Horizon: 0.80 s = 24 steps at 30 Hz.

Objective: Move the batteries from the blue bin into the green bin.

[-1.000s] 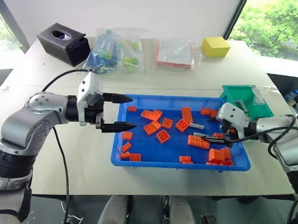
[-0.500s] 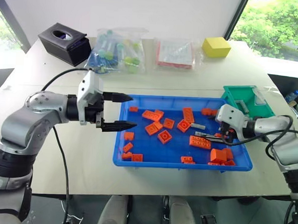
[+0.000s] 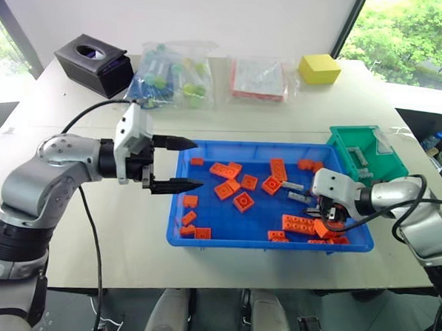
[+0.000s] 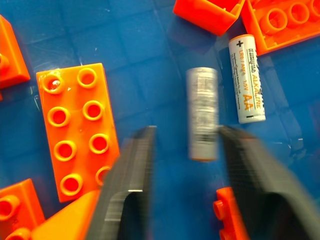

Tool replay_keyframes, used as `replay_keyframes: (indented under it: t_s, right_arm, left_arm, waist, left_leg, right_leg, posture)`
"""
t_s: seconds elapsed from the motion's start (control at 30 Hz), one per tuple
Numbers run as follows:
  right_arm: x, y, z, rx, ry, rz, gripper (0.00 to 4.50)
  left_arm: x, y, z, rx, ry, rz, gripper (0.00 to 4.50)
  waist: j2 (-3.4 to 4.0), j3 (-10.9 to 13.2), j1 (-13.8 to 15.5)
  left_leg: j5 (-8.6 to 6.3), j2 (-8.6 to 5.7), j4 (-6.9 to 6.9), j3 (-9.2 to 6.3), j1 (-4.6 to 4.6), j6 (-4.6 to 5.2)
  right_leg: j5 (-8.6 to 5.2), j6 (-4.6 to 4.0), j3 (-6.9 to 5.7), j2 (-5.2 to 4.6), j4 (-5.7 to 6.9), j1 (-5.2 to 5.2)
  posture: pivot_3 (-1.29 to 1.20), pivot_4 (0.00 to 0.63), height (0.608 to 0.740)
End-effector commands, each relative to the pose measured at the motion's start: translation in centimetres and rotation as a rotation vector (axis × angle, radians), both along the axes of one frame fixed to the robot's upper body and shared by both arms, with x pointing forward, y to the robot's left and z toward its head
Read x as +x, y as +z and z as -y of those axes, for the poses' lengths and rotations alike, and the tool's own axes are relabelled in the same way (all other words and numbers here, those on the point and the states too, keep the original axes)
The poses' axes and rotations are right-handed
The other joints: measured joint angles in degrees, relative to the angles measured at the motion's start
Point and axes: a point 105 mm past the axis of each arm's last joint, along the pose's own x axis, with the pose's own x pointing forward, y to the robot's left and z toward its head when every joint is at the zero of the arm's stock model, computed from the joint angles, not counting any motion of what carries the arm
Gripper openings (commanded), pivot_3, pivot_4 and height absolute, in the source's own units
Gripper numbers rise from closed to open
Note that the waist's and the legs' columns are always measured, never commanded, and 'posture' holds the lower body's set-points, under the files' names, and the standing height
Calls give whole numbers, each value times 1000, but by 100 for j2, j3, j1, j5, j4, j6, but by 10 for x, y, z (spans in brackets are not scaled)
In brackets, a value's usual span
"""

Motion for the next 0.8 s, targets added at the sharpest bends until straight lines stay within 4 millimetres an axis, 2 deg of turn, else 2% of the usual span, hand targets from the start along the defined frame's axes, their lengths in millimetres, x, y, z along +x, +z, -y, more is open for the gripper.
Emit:
replay_keyframes:
  t_s: [0.03, 0.27, 0.37, 0.43, 0.5, 0.6, 0.63, 0.73, 0.8]
  right_arm:
    - [3, 8, -3, 25, -12, 30, 79]
    - [7, 10, -5, 78, -39, 21, 81]
    - [9, 28, -10, 161, -71, 31, 81]
    - [14, 52, -9, 226, -112, 71, 81]
    - [24, 82, 7, 263, -195, 156, 81]
    - [35, 109, 40, 256, -326, 254, 81]
    - [37, 116, 56, 241, -387, 284, 81]
    - [39, 118, 98, 157, -530, 325, 81]
    - [39, 114, 115, 123, -591, 330, 81]
  left_arm:
    - [-1, 9, -1, -9, -2, 52, 4500]
    - [1, 11, -2, -12, 3, 59, 4500]
    - [1, 10, -3, -11, 4, 57, 4500]
    - [0, 10, -3, -10, 5, 57, 4500]
    - [0, 9, -3, -10, 6, 56, 4500]
    - [0, 9, -4, -9, 5, 54, 4500]
    - [0, 8, -4, -9, 4, 52, 4500]
    - [-1, 8, -4, -9, 1, 49, 4500]
    - [-1, 7, -3, -10, -2, 47, 4500]
  waist:
    - [0, 0, 0]
    - [0, 0, -1]
    - [0, 0, -1]
    - [0, 0, -4]
    - [4, 3, -5]
    - [3, 3, 17]
    - [2, 3, 36]
    - [1, 2, 63]
    - [2, 2, 52]
  left_leg:
    - [0, 0, 0, 0, 0, 0]
    - [0, 0, 0, 0, 0, 0]
    - [0, 0, 0, 0, 0, 0]
    - [0, 0, 0, 0, 0, 0]
    - [0, 1, 0, 1, -2, 0]
    - [0, 0, 0, 4, -3, 0]
    - [0, -1, -1, 2, -4, 0]
    - [-2, -4, -2, 5, -9, 2]
    - [-3, -5, -3, 11, -9, 4]
  right_leg:
    - [0, 0, 0, 0, 0, 0]
    - [0, 0, 0, 0, 0, 0]
    - [0, 0, 0, 0, 0, 0]
    - [1, 0, 0, 0, 0, -1]
    - [1, 0, 0, 0, 2, -5]
    - [1, 0, 3, 0, 1, -8]
    - [0, -1, 2, 0, 0, -6]
    - [-8, -16, 2, -2, -7, -6]
    - [-8, -15, 3, -5, -7, -8]
  posture:
    - [0, 150, 692]
    - [0, 150, 692]
    - [0, 150, 692]
    - [0, 150, 692]
    - [0, 150, 692]
    - [0, 150, 692]
    - [0, 150, 692]
    - [0, 150, 692]
    - [0, 150, 692]
